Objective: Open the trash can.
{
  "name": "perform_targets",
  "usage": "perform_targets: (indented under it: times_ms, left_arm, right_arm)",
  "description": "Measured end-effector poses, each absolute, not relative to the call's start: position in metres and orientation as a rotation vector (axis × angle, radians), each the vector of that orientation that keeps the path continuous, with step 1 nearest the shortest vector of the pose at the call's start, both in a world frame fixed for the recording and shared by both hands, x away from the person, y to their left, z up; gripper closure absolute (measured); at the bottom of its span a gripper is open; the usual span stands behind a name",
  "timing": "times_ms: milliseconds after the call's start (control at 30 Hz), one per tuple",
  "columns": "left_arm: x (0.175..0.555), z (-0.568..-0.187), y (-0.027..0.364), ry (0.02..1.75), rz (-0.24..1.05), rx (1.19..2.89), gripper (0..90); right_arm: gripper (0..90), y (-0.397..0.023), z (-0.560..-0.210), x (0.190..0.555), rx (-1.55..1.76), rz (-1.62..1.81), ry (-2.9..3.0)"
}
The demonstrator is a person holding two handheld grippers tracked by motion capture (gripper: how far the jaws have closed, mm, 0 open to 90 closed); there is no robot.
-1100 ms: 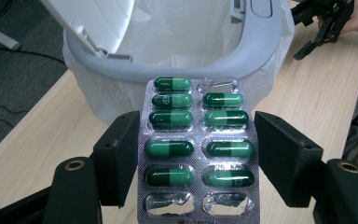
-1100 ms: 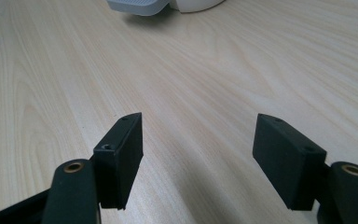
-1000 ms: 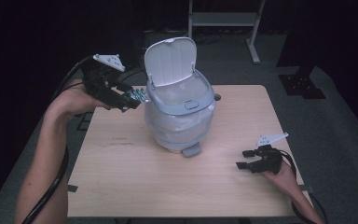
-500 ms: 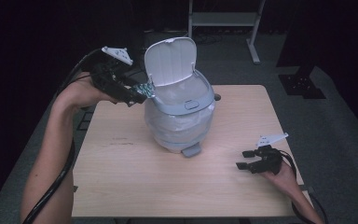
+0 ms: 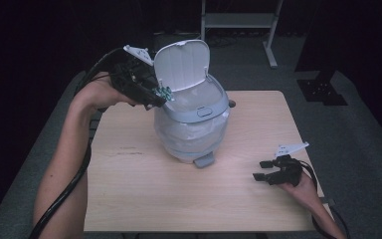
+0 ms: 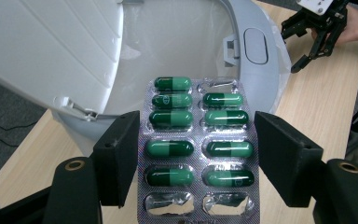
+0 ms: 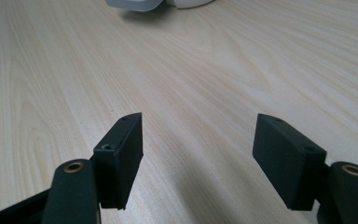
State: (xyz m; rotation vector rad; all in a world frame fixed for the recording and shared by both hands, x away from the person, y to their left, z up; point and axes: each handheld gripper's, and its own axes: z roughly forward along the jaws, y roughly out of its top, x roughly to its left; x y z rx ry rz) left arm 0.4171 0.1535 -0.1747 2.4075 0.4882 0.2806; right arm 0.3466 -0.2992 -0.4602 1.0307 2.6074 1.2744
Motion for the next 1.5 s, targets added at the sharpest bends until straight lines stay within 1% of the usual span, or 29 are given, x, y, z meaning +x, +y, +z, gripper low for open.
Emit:
perform_targets:
  times_ms: [967,1500]
  left_arm:
    - [0.446,-0.178,0.115,0.438,0.258,2.446,33.3]
    - [0.465,-0.19,0.091,0.433,0.238,2.472,33.3]
  right_arm:
    - [32.1,-0.31,-0.459,0.342,1.054,1.262,2.578]
    - [32.1,-0.31,-0.459,0.343,1.049,1.26,2.585]
